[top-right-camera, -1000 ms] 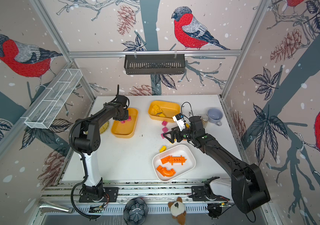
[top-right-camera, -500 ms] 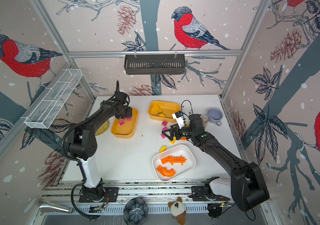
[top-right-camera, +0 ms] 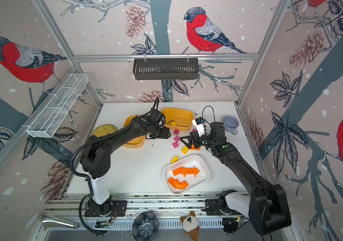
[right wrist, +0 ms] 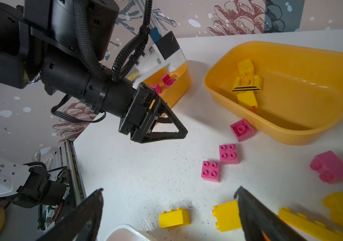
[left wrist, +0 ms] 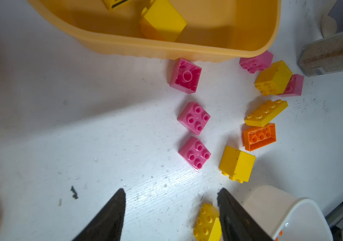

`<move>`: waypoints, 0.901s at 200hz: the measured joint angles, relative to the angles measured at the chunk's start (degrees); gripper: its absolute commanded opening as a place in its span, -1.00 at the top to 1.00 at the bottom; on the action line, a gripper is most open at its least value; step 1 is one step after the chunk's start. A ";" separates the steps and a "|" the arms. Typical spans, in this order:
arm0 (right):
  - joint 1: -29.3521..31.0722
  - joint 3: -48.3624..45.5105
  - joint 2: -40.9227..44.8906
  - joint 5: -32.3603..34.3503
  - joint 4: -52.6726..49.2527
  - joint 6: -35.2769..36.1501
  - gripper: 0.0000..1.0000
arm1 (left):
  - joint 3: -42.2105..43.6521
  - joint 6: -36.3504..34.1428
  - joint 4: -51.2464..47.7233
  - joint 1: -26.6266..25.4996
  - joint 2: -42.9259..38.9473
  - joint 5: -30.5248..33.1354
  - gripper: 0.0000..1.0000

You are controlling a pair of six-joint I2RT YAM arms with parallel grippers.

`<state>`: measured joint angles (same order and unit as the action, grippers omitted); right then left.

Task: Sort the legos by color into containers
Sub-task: 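Move the left gripper back over the remaining pink bricks, then grasp another pink brick with the left gripper and lift it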

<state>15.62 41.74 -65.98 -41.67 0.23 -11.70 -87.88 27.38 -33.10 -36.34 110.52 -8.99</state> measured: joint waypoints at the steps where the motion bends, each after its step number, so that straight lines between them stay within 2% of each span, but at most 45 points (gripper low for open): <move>1: -0.04 -0.02 0.04 0.00 -0.07 0.02 -0.99 | -0.02 0.09 0.02 -0.11 0.09 0.00 -0.39; 50: -2.97 -1.29 2.75 0.02 -3.04 1.38 -0.99 | -2.62 8.98 0.61 -6.25 6.75 1.84 -0.39; 117: -3.56 -2.99 4.13 0.15 -3.54 1.36 -0.99 | -10.88 22.23 -4.13 -8.98 14.38 12.24 -0.27; 180: -3.72 -3.30 4.20 0.17 -3.54 1.33 -0.99 | -16.15 27.52 -9.16 -10.71 18.71 16.68 -0.17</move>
<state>11.90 38.44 -61.78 -41.50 -3.31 -10.37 -104.03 54.89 -42.26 -47.05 129.23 7.68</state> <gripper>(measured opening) 0.994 0.599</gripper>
